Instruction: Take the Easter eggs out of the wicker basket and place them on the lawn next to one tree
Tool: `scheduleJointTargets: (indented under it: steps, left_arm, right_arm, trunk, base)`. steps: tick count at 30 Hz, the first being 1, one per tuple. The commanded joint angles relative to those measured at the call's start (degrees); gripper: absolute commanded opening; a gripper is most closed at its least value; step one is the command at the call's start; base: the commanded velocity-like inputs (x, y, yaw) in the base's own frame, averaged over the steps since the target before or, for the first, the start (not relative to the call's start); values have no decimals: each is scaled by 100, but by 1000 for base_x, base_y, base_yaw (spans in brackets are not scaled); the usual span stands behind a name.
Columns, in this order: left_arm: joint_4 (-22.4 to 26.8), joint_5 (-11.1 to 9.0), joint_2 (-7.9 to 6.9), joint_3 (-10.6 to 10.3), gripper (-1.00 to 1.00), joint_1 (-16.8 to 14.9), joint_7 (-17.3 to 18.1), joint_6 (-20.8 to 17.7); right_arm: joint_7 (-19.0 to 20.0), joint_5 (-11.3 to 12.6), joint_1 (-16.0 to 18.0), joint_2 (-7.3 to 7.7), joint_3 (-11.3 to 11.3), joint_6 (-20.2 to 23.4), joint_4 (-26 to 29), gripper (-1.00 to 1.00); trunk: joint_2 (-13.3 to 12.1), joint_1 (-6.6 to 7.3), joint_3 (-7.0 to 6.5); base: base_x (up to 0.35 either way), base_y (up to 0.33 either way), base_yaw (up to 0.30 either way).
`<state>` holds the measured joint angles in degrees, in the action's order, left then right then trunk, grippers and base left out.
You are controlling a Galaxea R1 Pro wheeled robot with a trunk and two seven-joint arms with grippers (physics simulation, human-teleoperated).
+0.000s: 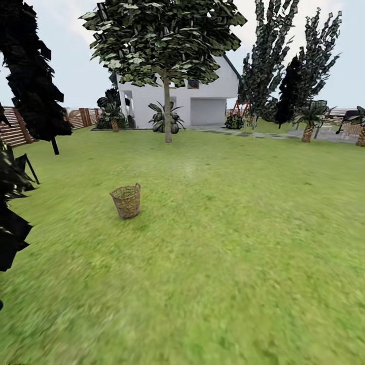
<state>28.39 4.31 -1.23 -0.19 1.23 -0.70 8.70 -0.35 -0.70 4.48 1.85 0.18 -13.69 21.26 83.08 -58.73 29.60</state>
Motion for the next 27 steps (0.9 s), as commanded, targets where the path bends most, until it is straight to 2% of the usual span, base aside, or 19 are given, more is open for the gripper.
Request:
scheduleJointTargets:
  steps: [1,27]
  left_arm:
    - [0,0,0,-4,100,0,0,0]
    - [0,3,9,-7,100,0,0,-9]
  right_arm:
    - [0,0,0,0,0,1,1,100]
    - [0,0,0,0,-9,-2,1,100]
  trunk:
    - [0,0,0]
    - [0,0,0]
  base:
    - [267,-230,241]
    - [267,-230,241]
